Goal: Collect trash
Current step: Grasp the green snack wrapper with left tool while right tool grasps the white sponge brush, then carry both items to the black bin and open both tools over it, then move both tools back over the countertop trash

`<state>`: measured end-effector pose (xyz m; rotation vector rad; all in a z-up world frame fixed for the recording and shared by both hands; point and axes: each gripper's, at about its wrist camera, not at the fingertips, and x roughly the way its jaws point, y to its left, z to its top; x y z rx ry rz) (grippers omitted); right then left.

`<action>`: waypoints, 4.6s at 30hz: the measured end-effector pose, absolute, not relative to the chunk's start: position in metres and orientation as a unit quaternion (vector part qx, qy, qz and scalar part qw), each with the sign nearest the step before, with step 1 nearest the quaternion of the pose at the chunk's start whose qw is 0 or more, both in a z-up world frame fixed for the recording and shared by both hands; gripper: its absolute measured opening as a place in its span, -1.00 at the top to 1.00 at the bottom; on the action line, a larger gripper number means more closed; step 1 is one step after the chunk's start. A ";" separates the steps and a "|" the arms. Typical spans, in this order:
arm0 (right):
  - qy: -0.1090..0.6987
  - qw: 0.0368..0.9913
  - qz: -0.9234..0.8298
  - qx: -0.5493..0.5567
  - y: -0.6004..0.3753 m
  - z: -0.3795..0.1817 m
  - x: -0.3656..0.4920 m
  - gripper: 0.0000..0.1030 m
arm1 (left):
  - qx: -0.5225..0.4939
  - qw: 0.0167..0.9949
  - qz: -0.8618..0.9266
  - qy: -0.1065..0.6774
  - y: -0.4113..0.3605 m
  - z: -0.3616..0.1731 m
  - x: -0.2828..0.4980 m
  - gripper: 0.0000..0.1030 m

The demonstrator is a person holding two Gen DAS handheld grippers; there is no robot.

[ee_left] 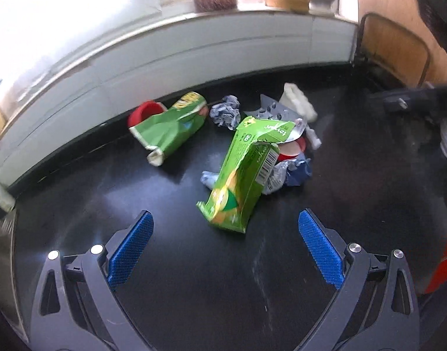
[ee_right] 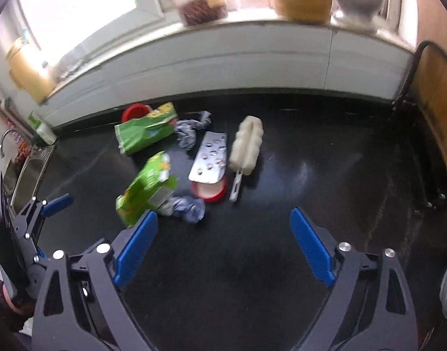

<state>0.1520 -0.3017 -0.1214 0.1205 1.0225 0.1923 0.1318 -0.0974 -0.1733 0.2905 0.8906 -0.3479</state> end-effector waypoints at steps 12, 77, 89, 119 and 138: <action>0.559 0.821 0.076 0.094 -0.315 -0.202 0.276 -0.22 | 0.163 0.842 -0.201 0.473 -0.120 -0.234 0.183 -0.72; 0.458 0.606 0.604 -0.241 0.225 -0.142 -0.150 0.64 | -0.244 0.764 0.402 0.441 0.292 -0.189 -0.301 0.23; 0.495 0.507 0.626 -0.326 0.373 -0.255 -0.245 0.64 | -0.347 0.701 0.435 0.446 0.356 -0.292 -0.364 0.23; 0.519 0.519 0.605 -0.309 0.382 -0.262 -0.214 -0.48 | -0.349 0.698 0.423 0.461 0.372 -0.304 -0.357 -0.74; 0.430 0.782 0.423 -0.159 0.099 -0.068 -0.023 -0.80 | -0.161 0.854 0.179 0.460 0.228 -0.144 -0.131 -0.87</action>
